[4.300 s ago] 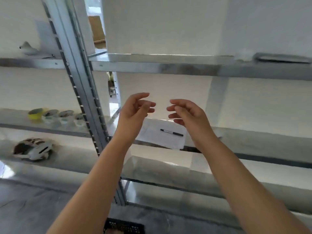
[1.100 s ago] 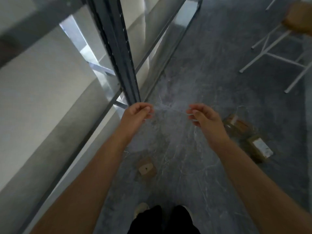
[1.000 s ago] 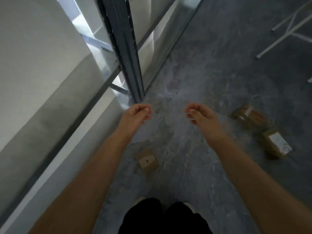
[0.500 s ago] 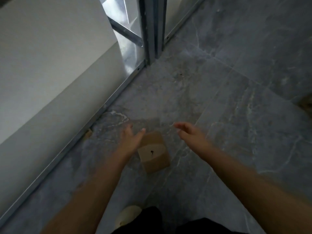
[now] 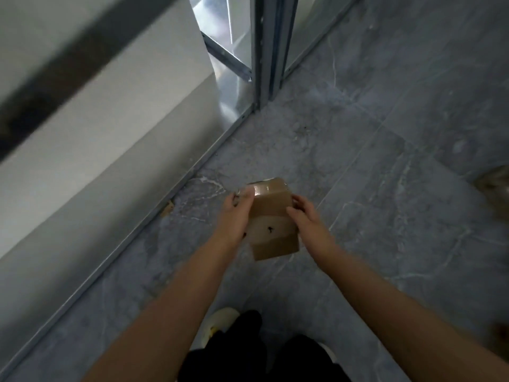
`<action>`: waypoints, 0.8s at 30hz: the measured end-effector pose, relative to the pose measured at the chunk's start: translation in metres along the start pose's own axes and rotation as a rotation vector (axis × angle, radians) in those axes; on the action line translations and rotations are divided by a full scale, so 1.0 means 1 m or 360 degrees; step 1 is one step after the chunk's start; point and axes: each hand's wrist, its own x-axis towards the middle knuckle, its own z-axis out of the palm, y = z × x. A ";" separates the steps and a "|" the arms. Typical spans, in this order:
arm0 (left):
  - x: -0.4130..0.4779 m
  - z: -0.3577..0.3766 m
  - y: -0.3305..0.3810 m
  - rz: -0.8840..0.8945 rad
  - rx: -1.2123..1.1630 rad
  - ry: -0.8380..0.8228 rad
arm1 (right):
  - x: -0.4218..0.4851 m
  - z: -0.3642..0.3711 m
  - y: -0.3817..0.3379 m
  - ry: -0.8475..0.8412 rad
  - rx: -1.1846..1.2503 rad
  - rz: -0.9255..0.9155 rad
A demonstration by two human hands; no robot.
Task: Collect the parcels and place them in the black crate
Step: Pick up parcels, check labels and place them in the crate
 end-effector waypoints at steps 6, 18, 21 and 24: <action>-0.157 0.018 0.157 0.0264 -0.0005 -0.0071 | -0.127 -0.021 -0.161 0.0458 0.0478 -0.0155; -0.469 0.026 0.422 0.1527 -0.0031 -0.0511 | -0.403 -0.096 -0.482 0.0504 0.0768 -0.0938; -0.521 0.028 0.449 0.1796 0.0139 -0.0861 | -0.460 -0.116 -0.521 0.0447 0.1019 -0.0914; -0.565 0.031 0.473 0.1942 0.0262 -0.1115 | -0.499 -0.131 -0.545 0.0306 0.1233 -0.0862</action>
